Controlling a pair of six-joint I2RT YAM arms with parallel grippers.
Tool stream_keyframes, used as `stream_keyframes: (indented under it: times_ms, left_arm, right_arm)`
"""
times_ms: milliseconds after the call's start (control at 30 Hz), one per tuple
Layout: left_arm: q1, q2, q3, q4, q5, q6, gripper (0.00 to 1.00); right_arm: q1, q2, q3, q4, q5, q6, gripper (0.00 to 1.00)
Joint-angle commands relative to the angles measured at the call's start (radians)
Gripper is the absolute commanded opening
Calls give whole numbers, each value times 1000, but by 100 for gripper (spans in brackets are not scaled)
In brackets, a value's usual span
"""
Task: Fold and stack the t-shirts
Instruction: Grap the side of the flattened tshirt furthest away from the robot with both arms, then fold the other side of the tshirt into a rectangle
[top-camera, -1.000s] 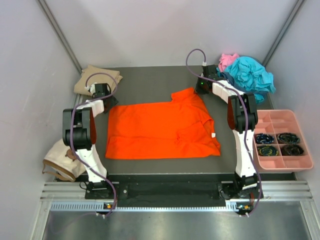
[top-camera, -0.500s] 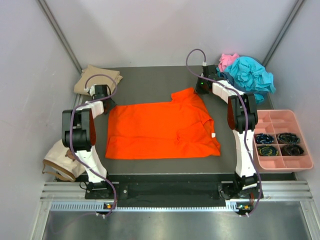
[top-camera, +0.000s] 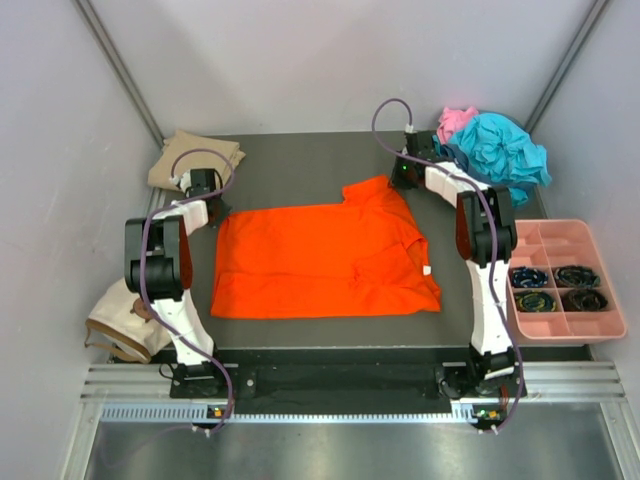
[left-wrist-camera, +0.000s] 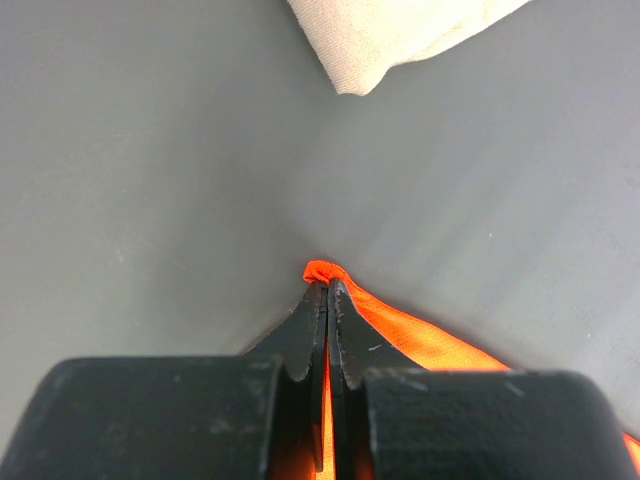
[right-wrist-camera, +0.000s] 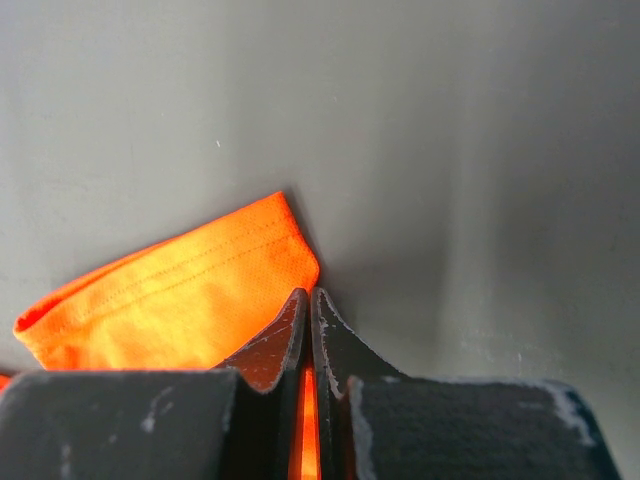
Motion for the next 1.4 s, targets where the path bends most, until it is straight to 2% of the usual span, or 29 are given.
stream_keyframes:
  times_ms: [0,167,567,900,1033,1367]
  left_arm:
    - [-3,17,7,-111,-6,8,0]
    - [-1,23,10,-104,6,7,0]
    - [-1,2,-19,-100,31,-4,0]
    - [-1,-184,-150,-92,28,-21,0]
    - [-1,-201,-157,-115,20,-15,0]
    - [-3,-229,-186,-114,9,-18,0]
  right_arm:
    - [-6,-119,-30,1,19,-17,0]
    - [-6,-194,-30,-19,22,-20,0]
    - [-6,-257,-71,-54,10,-16,0]
    - [-6,-472,-400,19,16,42,0]
    - [-6,-464,-406,-33,7,56,0]
    - [49,-608,-669,-62,-9,87,0]
